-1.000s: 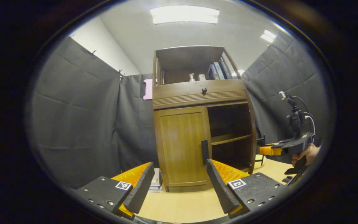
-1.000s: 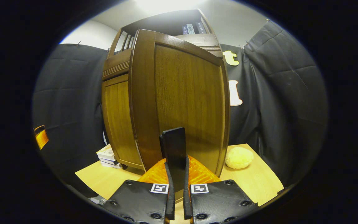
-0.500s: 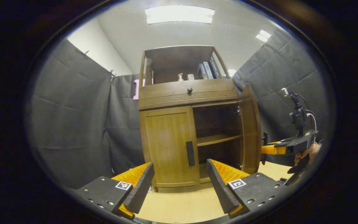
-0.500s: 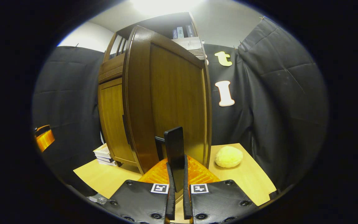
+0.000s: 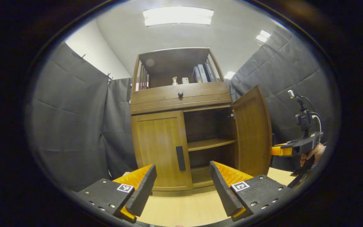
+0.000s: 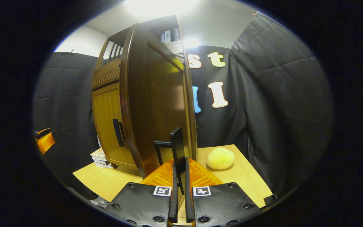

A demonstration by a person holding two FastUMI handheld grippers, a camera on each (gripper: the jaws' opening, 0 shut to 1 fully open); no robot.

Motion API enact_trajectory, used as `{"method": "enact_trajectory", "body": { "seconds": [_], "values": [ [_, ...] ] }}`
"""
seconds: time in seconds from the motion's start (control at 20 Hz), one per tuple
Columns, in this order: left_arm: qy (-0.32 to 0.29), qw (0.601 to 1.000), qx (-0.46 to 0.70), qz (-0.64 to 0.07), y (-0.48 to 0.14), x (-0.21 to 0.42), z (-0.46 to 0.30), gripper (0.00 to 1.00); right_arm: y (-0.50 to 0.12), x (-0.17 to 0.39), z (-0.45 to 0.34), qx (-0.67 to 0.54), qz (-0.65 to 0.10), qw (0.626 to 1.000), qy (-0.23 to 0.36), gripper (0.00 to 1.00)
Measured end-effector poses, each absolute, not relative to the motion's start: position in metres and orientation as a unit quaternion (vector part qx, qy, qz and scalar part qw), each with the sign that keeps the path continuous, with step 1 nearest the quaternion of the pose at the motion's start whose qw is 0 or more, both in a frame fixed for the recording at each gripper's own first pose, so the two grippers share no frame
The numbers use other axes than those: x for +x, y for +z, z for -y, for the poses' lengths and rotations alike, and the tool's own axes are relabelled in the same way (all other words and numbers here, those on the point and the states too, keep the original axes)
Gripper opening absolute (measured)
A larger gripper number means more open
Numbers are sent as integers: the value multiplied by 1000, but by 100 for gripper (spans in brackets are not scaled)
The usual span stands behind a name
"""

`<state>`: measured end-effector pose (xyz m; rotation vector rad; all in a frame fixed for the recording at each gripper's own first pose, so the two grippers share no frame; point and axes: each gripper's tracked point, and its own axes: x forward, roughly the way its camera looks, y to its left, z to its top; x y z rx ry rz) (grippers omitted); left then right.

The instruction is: Open the right door of the double-door shoe cabinet with the right hand, and open the left door with the left hand.

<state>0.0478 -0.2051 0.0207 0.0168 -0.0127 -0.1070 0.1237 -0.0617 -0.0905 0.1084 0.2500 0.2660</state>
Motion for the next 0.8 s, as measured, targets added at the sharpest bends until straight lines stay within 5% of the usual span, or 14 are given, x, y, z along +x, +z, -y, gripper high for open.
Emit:
{"method": "enact_trajectory", "body": {
  "seconds": [0.3,0.4,0.5,0.8],
  "values": [
    [-55,998,3,11,22,52,212,99,-85,121,105,62,-115,987,98,4],
    [-58,998,4,8,19,60,213,99,-83,116,105,60,-112,987,100,13],
    [-63,998,0,6,17,71,214,99,-79,109,109,40,-104,989,94,3],
    [-78,997,-2,15,17,128,217,99,-55,79,137,29,-85,995,47,9]
  ]
}}
